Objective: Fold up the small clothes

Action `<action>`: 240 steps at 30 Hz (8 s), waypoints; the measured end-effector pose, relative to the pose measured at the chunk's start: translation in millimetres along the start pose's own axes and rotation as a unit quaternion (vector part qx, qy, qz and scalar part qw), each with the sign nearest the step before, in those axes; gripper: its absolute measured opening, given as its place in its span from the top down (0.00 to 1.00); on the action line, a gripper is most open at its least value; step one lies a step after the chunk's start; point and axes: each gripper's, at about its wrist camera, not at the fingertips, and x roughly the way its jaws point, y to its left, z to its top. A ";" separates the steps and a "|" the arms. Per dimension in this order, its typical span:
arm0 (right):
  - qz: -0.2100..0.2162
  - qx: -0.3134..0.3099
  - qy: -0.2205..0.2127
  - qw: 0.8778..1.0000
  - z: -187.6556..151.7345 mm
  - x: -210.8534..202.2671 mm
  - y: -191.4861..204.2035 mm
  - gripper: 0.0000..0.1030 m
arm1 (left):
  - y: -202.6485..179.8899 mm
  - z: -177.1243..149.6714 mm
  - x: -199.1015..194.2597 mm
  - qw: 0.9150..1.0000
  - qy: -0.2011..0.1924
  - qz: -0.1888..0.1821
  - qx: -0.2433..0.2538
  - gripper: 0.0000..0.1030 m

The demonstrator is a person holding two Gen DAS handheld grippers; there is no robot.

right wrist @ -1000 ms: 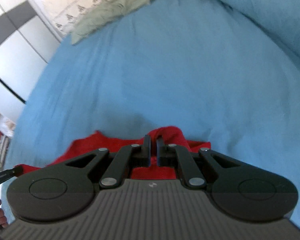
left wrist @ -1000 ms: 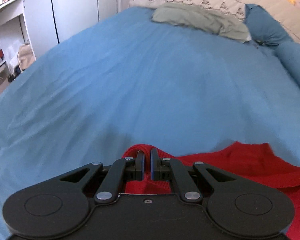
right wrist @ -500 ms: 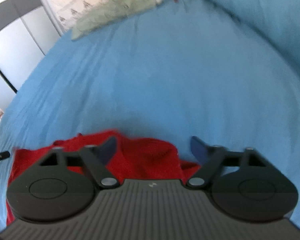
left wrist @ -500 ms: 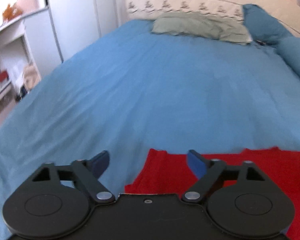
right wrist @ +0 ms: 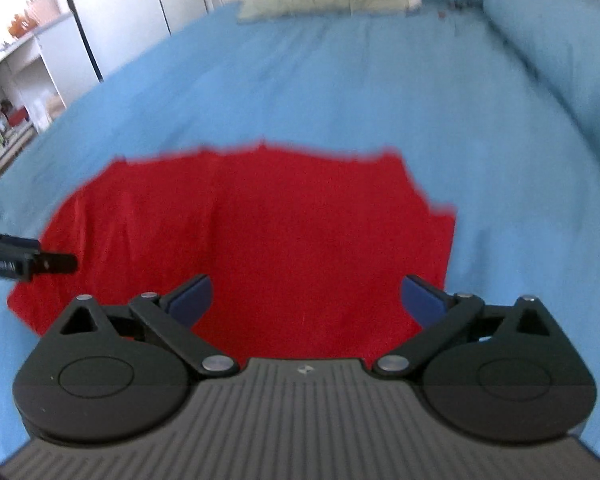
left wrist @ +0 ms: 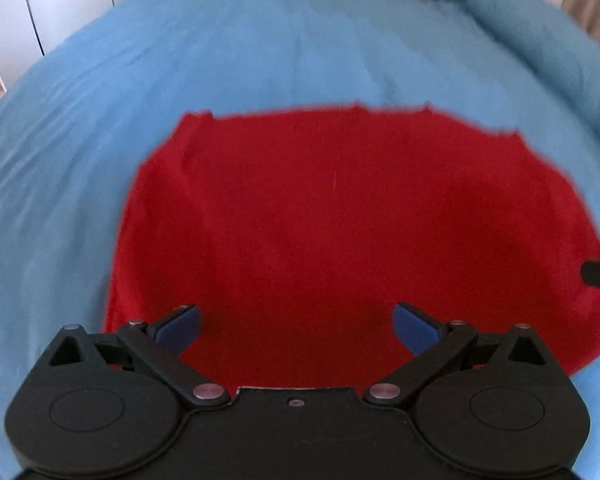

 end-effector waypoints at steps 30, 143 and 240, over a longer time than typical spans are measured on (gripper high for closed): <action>-0.011 0.307 0.019 0.952 -95.0 -20.5 -61.4 0.18 | -63.1 10.2 -13.8 0.999 -0.013 -0.033 0.031 0.00; 0.016 -0.054 0.104 0.993 -49.1 22.1 137.1 0.06 | 131.8 -24.2 -3.2 0.998 0.052 0.024 -0.026 0.07; -0.034 0.062 -0.027 0.997 -97.2 -290.2 109.1 0.00 | -9.6 -120.4 -259.6 0.989 -0.147 0.002 -0.011 0.04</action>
